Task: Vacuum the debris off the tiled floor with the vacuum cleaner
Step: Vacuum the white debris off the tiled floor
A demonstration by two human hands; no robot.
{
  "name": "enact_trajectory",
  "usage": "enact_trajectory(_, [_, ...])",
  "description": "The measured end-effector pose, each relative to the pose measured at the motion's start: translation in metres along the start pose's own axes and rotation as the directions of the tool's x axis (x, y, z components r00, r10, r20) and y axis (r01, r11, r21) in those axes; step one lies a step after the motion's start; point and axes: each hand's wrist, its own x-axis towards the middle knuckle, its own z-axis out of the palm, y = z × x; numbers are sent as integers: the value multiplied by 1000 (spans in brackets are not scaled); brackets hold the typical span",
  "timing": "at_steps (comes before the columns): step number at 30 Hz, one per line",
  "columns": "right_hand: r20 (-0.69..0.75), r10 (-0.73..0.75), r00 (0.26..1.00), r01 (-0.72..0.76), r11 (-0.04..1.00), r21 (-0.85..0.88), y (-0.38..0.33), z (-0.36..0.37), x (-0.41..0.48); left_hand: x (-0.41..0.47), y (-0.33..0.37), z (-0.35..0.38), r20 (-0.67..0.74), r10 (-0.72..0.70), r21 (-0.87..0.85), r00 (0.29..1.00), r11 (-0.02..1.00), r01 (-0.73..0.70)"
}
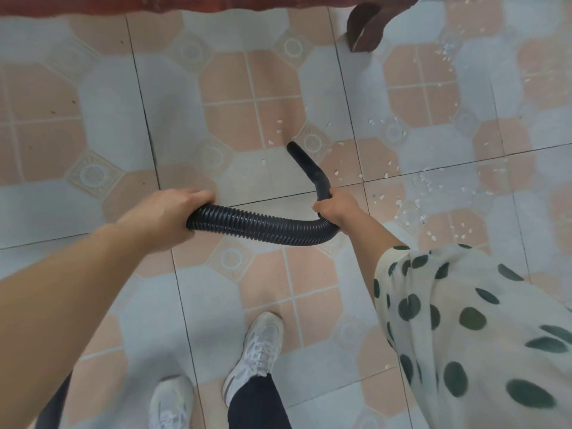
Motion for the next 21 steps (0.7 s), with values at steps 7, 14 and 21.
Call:
enact_trajectory(7, [-32,-64,997,62,995,-80,3,-1,15,-1,5,17,-2,32,12,999,999,-32])
enact_trajectory(14, [-68,11,998,-15,998,-62,8,-10,27,14,17,22,-28,99,42,995,994,-98])
enact_trajectory(21, [-82,-42,996,29,988,-153,16,-11,22,13,31,33,50,116,61,992,991,-119])
